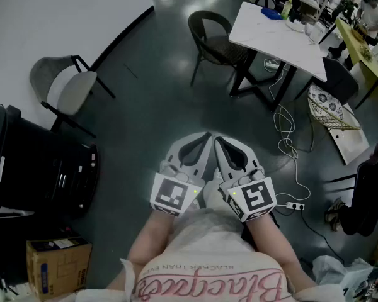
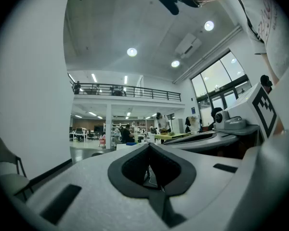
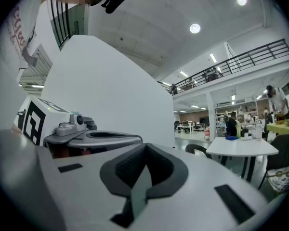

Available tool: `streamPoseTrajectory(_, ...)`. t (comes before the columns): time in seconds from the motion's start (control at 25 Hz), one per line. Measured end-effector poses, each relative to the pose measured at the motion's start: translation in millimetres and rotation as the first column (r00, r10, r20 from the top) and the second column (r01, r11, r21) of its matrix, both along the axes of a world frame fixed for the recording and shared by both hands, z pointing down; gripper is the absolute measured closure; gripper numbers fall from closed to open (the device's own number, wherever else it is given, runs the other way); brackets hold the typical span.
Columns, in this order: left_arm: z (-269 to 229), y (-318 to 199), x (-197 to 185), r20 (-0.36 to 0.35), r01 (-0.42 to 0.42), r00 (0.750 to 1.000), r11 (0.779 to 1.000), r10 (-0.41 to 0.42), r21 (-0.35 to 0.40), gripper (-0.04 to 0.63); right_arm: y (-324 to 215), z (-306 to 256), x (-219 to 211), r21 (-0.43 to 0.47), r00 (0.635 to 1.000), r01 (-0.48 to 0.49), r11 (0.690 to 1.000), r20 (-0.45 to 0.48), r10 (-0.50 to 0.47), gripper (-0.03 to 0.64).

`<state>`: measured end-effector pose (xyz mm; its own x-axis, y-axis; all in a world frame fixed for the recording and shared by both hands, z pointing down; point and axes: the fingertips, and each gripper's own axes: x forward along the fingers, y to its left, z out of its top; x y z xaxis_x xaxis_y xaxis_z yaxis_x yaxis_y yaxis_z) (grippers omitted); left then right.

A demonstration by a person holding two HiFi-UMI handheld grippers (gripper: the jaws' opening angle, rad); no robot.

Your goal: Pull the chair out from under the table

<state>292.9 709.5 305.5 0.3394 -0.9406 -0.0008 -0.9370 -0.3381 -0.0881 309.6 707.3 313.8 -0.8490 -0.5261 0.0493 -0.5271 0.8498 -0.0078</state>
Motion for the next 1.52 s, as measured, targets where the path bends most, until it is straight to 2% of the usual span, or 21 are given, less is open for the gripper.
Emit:
streamPoseTrajectory(0.4,3,-39,-20,-0.002,0.049,0.999,0.999,-0.049,-0.012,0.591,-36,4,-19,0.001,0.999,0.042,0.999,-0.003,-0.042,0.614)
streamPoseTrajectory(0.52,3,-60,-31,0.012,0.070,0.998,0.998,-0.069,-0.005,0.591,-56,5,-25,0.002,0.999,0.054,0.999,-0.009,-0.054,0.614)
streamPoseTrajectory(0.8,-4,-120,-50,-0.005,0.129,0.992,0.991,-0.129,-0.021,0.591,-127,-5,-37,0.003,0.999,0.053,0.999,-0.013,-0.053,0.614)
streamPoseTrajectory(1.12,-9,-185,-43,-0.010,0.160,0.987,0.986,-0.160,-0.040,0.591,-187,-12,-40,0.000,0.993,0.117,0.993,-0.028,-0.117,0.614)
streamPoseTrajectory(1.32,-6,-223,-32,-0.019,0.181,0.983,0.983,-0.182,-0.034,0.591,-218,-8,-29,0.012,0.985,0.166,0.986,-0.053,-0.165,0.614)
streamPoseTrajectory(1.52,8,-249,-17,-0.028,0.190,0.981,0.980,-0.191,-0.059,0.591,-240,4,-14,-0.013,0.979,0.196,0.981,-0.060,-0.196,0.614)
